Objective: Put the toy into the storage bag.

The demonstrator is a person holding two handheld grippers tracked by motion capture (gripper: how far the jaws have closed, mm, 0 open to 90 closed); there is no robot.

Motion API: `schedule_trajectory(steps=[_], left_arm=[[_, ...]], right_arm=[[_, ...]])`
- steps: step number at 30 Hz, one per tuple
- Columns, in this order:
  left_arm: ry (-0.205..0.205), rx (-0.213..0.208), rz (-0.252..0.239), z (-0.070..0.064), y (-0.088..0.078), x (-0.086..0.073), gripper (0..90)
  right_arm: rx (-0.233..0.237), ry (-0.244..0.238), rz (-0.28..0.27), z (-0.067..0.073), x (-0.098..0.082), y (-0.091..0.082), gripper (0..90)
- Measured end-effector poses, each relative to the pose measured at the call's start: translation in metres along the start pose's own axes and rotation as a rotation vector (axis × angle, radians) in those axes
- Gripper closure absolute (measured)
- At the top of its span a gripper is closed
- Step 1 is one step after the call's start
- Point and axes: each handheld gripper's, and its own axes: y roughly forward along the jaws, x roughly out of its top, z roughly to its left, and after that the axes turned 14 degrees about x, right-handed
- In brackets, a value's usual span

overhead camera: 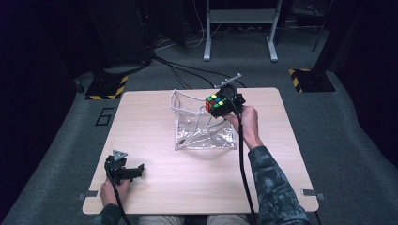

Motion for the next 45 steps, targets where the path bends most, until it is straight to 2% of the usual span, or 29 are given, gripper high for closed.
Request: schedule_trajectory(steps=[6,12,15,16,20,23,30,33,35,37,38,40,41,45], left_arm=[[0.000,0.000,0.000,0.000,0.000,0.000,0.4],[0.000,0.000,0.000,0.000,0.000,0.000,0.4],[0.000,0.000,0.000,0.000,0.000,0.000,0.4],[0.000,0.000,0.000,0.000,0.000,0.000,0.4],[0.000,0.000,0.000,0.000,0.000,0.000,0.4],[0.000,0.000,0.000,0.000,0.000,0.000,0.4],[0.000,0.000,0.000,0.000,0.000,0.000,0.4],[0.000,0.000,0.000,0.000,0.000,0.000,0.4],[0.000,0.000,0.000,0.000,0.000,0.000,0.4],[0.000,0.000,0.001,0.000,0.000,0.000,0.4],[0.000,0.000,0.000,0.000,0.000,0.000,0.4],[0.000,0.000,0.000,0.000,0.000,0.000,0.4],[-0.001,-0.001,-0.002,0.000,0.000,0.000,0.4],[-0.001,0.000,-0.002,0.000,0.000,0.000,0.4]], right_arm=[[-0.025,-0.012,0.051,-0.003,-0.005,0.011,32.9],[-0.051,-0.004,0.050,-0.007,-0.010,0.011,32.9],[-0.068,0.018,0.041,-0.011,-0.013,0.008,32.9],[-0.083,0.050,0.036,-0.012,-0.014,0.008,32.9],[-0.100,0.068,0.036,-0.015,-0.016,0.007,32.9],[-0.128,0.104,0.050,-0.019,-0.017,0.006,32.8],[-0.167,0.118,0.083,-0.022,-0.018,0.012,32.6],[-0.170,0.125,0.092,-0.021,-0.017,0.015,32.1],[-0.174,0.126,0.088,-0.020,-0.017,0.016,27.3],[-0.155,0.127,0.084,-0.018,-0.017,0.014,17.6],[-0.163,0.123,0.084,-0.016,-0.016,0.013,14.0],[-0.157,0.113,0.073,-0.014,-0.017,0.009,13.8],[-0.140,0.102,0.049,-0.010,-0.017,0.003,10.9],[-0.120,0.077,0.023,-0.004,-0.021,-0.011,4.9]])
